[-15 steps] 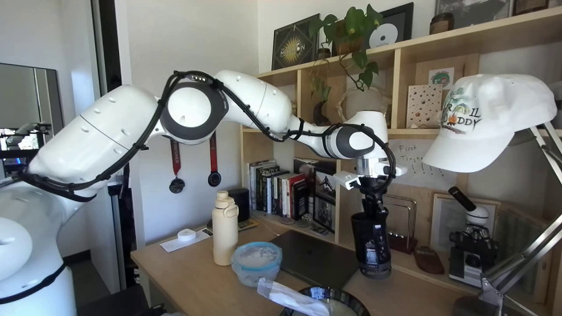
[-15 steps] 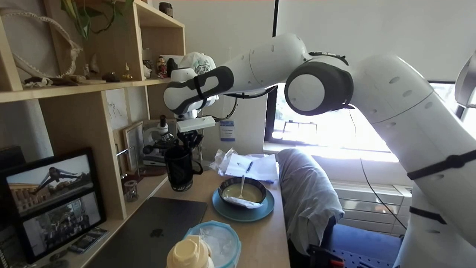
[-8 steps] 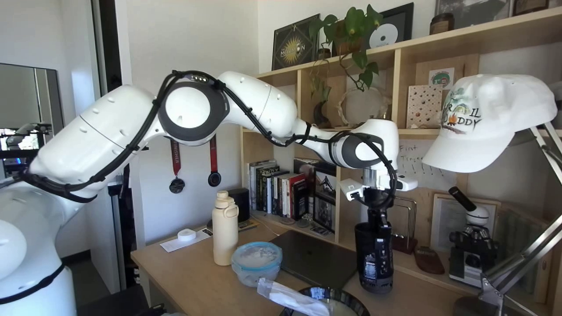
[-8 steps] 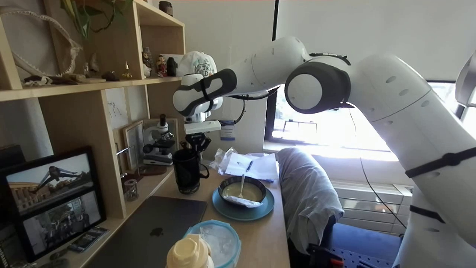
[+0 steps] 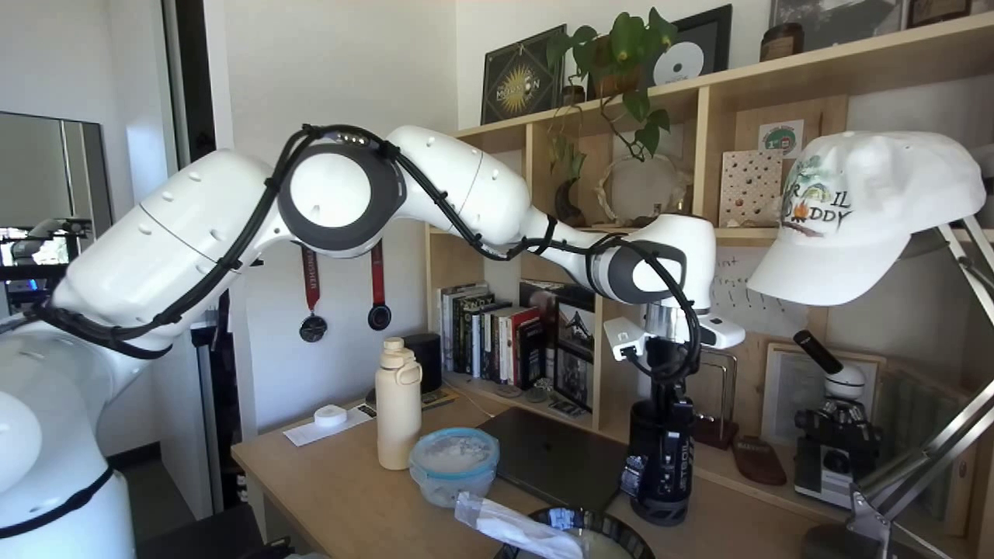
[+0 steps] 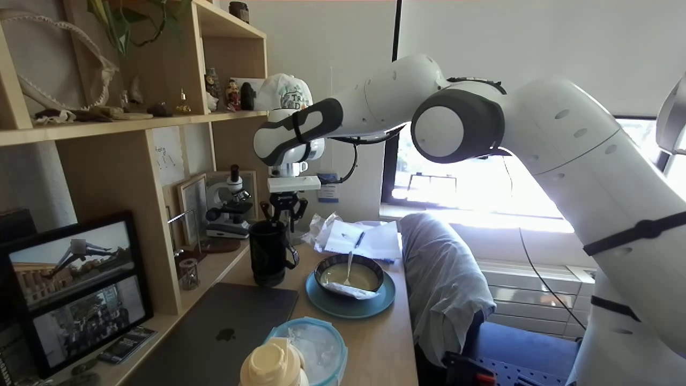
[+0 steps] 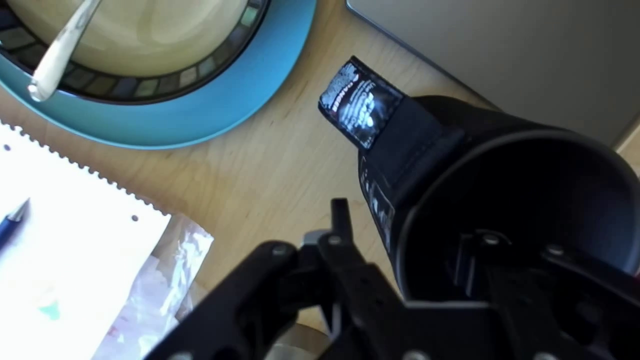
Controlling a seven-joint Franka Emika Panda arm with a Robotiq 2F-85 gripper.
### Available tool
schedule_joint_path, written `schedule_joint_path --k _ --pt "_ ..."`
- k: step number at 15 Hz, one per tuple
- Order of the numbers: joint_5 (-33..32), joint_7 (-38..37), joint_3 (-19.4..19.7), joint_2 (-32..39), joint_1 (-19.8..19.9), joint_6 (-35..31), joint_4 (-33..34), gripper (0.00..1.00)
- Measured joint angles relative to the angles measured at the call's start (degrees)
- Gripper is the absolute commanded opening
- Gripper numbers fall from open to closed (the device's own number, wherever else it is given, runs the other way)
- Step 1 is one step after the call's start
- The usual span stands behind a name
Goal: Move the yellow bottle to the other side of the table, place the package in the black bowl, and move the black cup to the other side of the table
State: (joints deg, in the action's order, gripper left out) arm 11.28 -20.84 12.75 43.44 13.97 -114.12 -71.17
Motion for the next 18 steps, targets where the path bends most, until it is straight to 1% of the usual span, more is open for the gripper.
schedule_joint_path --k 1,2,3,4,7,10,15,18 --pt "0.0 0.0 0.0 0.0 0.0 0.0 0.0 0.84" --pt "0.0 0.0 0.0 0.0 -0.1 0.0 0.0 0.93" --pt "0.0 0.0 0.0 -0.1 -0.1 0.0 0.0 0.99" --pt "0.0 0.0 0.0 -0.2 -0.3 0.0 0.0 1.00" --pt "-0.3 0.0 0.2 -1.1 -1.2 0.0 0.0 1.00" --pt "-2.3 0.0 0.7 -3.2 -3.0 0.0 0.0 1.00" --pt "-4.1 -0.1 1.5 -8.2 -5.7 0.6 -0.6 1.00" --pt "-4.2 -2.4 2.0 -12.0 -6.9 1.1 -2.5 1.00"
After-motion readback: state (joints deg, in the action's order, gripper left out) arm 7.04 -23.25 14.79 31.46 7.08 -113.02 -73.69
